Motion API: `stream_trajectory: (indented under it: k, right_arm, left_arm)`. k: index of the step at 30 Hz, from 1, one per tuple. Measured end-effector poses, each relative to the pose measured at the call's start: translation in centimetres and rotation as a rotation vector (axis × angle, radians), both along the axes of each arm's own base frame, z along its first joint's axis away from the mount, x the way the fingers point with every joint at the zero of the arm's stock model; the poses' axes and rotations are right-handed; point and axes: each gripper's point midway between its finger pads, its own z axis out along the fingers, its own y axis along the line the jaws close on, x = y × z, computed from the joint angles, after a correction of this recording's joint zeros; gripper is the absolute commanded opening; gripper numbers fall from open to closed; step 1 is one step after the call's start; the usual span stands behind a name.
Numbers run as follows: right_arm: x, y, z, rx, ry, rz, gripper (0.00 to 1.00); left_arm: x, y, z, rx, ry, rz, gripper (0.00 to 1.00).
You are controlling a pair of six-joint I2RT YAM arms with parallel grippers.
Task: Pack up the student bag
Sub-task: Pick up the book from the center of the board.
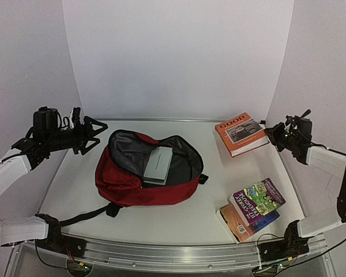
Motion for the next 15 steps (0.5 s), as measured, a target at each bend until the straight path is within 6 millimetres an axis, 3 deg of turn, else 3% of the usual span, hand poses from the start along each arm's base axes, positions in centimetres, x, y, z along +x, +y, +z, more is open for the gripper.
stream_trajectory:
  k: [6,11,15]
  right_arm:
    - [-0.9,6.1,5.1,0.010,-0.086,0.152,0.00]
    - [-2.2,11.3,9.8,0.034,-0.182,0.332,0.00]
    - [-3.9,14.6,11.7,0.059,-0.218,0.478,0.00]
  left_arm:
    - [0.0,-5.0,1.8,-0.015,-0.047,-0.139,0.89]
    - [0.4,-6.8,2.0,-0.035,-0.065,-0.209,0.95]
    - [0.3,-8.2,2.5,-0.054,-0.083,-0.276,0.95]
